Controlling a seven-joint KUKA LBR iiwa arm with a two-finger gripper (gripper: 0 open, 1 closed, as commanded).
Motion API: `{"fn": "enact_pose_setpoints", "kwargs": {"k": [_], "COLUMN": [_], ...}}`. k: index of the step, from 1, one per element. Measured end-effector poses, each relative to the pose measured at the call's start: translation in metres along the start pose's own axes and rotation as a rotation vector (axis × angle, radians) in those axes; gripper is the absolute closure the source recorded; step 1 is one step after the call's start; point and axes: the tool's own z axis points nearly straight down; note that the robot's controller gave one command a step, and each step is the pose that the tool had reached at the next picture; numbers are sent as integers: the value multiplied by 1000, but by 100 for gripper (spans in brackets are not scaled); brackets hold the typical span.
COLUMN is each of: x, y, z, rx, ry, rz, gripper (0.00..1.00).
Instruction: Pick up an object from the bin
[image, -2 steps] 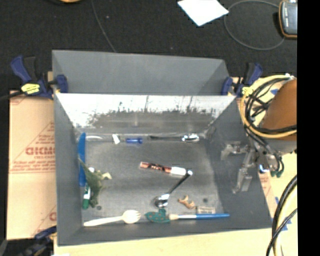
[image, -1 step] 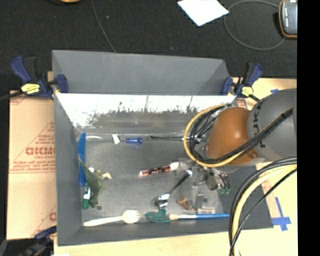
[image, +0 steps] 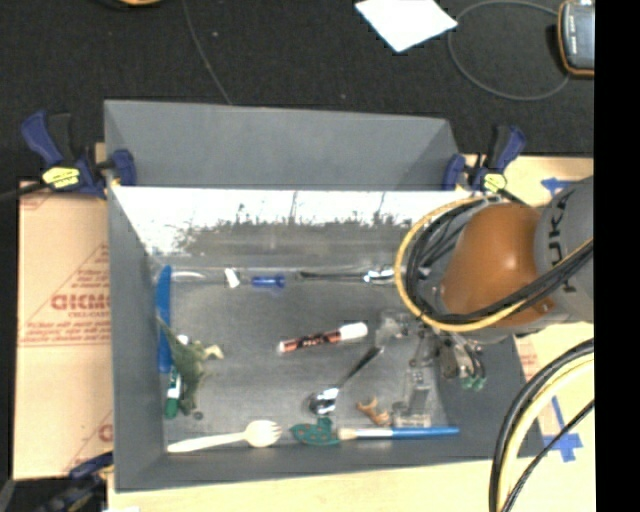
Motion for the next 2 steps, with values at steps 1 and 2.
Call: {"fn": "enact_pose_setpoints", "kwargs": {"k": [1,2], "x": [-29,-38], "y": [17,16], "z": [34,63], "rx": [-7,0], "ry": [9,-5], "rz": [-145,-142], "gripper": [0,0]}}
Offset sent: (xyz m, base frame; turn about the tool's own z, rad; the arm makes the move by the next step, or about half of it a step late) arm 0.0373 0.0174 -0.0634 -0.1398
